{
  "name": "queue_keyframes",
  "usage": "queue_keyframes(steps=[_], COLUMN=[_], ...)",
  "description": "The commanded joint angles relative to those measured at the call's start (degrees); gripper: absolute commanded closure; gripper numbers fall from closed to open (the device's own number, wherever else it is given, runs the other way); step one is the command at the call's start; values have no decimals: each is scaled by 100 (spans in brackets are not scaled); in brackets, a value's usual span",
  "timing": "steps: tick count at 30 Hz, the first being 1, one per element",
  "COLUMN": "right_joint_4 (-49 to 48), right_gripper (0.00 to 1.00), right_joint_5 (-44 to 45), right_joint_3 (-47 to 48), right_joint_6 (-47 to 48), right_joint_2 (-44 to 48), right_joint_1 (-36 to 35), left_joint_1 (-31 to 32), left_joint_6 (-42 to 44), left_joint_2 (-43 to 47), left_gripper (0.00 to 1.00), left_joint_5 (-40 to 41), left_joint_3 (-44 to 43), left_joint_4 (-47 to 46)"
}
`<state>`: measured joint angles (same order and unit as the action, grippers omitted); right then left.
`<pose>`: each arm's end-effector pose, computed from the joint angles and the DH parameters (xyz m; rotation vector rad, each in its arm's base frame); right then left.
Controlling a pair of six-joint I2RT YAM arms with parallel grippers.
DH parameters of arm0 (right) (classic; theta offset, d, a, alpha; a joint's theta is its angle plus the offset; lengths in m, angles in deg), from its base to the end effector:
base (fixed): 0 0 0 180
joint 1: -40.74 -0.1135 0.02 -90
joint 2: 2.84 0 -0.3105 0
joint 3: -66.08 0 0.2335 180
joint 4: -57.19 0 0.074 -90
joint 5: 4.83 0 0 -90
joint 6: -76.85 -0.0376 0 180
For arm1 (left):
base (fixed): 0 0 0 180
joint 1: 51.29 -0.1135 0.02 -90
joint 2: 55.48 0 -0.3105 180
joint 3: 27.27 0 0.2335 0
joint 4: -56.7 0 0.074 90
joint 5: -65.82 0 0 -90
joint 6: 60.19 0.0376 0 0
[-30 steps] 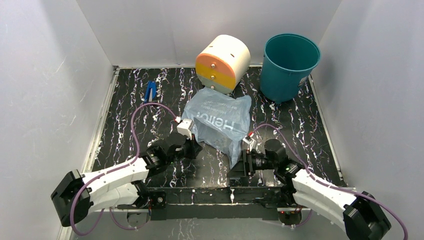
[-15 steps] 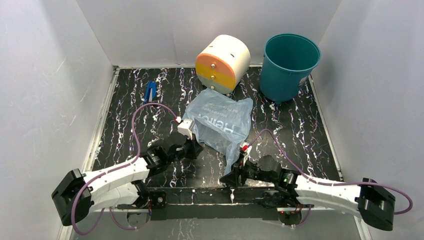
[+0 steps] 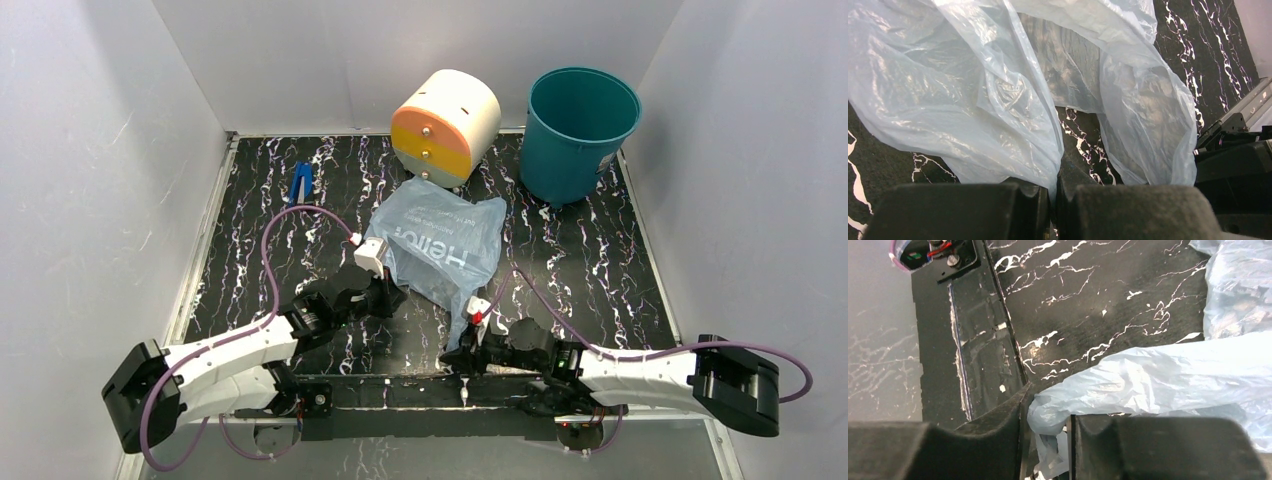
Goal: Put the trash bags into the trash bin
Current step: Unfold the trash bag at the center of the board.
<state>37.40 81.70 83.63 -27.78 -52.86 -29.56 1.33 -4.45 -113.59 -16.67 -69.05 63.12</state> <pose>0.0404 0.1197 0.2016 -0.9447 1.6888 1.0881 0.1148 -0.1422 0.2684 0.2405 2.0529 -0.8458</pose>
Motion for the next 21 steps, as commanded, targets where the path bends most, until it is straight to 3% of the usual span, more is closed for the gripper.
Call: queue_keyframes(steps=[1, 4, 10, 13, 17, 21], right_joint_4=[-721, -344, 1633, 2230, 2853, 3863], right_gripper=[72, 93, 100, 100, 100, 100], right_joint_5=[570, 1222, 3368, 3982, 4245, 4062], right_joint_3=[-117, 26, 1077, 1730, 2912, 4988], right_joint_6=[247, 41, -545, -395, 277, 915], right_joint_2=[127, 362, 899, 1075, 799, -136], right_joint_1=[-93, -98, -98, -85, 42, 512], left_joint_1=[11, 12, 11, 6, -18, -93], left_joint_6=[-6, -2, 276, 516, 964, 1841], left_joint_2=[153, 186, 382, 512, 582, 24], left_gripper=[100, 100, 100, 100, 100, 100], left_joint_5=[111, 164, 575, 754, 831, 799], left_joint_3=[7, -22, -378, -775, -1621, -3309], left_joint_4=[29, 94, 718, 1222, 1571, 2304])
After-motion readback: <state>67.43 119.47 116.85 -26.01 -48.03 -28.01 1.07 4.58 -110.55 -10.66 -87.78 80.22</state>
